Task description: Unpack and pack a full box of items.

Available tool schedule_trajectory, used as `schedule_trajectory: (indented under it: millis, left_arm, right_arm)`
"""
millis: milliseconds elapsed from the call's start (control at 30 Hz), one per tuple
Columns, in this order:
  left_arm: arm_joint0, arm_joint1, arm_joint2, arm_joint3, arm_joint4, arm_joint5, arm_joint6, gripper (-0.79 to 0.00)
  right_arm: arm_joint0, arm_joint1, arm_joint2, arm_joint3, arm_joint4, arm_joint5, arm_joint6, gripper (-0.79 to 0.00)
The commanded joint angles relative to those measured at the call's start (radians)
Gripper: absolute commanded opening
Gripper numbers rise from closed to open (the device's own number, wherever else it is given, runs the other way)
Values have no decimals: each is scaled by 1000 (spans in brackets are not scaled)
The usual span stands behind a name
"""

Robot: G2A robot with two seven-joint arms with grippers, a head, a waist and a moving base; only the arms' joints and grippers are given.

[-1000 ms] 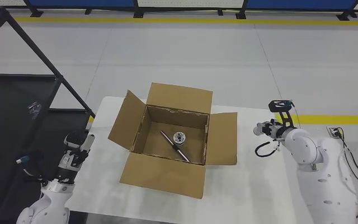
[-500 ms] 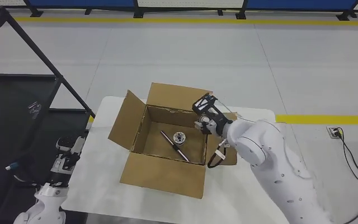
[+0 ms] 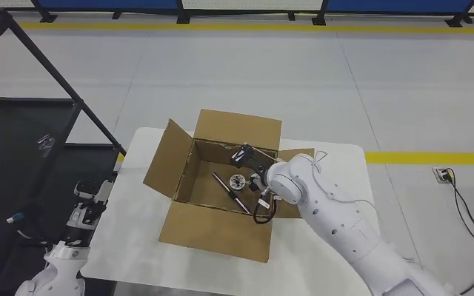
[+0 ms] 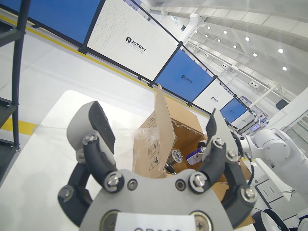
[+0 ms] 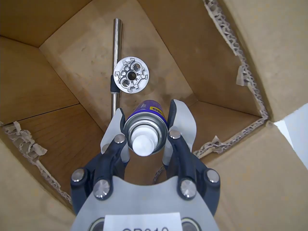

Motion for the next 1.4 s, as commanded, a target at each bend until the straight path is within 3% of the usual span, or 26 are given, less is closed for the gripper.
schedule_trajectory:
  millis: [0, 333, 433, 500, 533, 767, 900, 1000, 1267, 1367]
  left_arm:
    - [-1, 0, 0, 1, 0, -2, -1, 0]
    - [6, 0, -5, 1, 2, 0, 3, 0]
    - [9, 0, -8, 0, 3, 2, 4, 0]
    - [10, 0, -8, -1, 1, 3, 5, 0]
    - [10, 0, -8, -1, 1, 4, 5, 0]
    - [8, -1, -8, -11, -10, 16, 6, 0]
    - [4, -1, -6, -24, -3, 28, 7, 0]
    - [-10, -1, 14, -32, 44, 29, -5, 0]
    - [-96, 4, 98, -1, 182, 13, -70, 0]
    - [-135, 4, 137, 37, 225, 19, -89, 0]
  right_arm:
    - [6, -8, -11, 28, 6, -10, -10, -508]
    - [51, -55, -55, 191, 37, -42, -67, -456]
    - [64, -68, -64, 226, 45, -47, -78, -363]
    - [70, -76, -69, 244, 48, -50, -82, -166]
    - [72, -79, -70, 251, 49, -53, -84, -132]
    - [70, -79, -45, 236, 48, -62, -104, -18]
    - [36, -50, 34, 125, 50, -33, -141, 0]
    - [-36, -10, 142, -34, 54, -25, -169, 0]
    - [-430, 94, 482, -594, 71, -180, -275, 0]
    - [-430, 94, 482, -594, 71, -180, -275, 0]
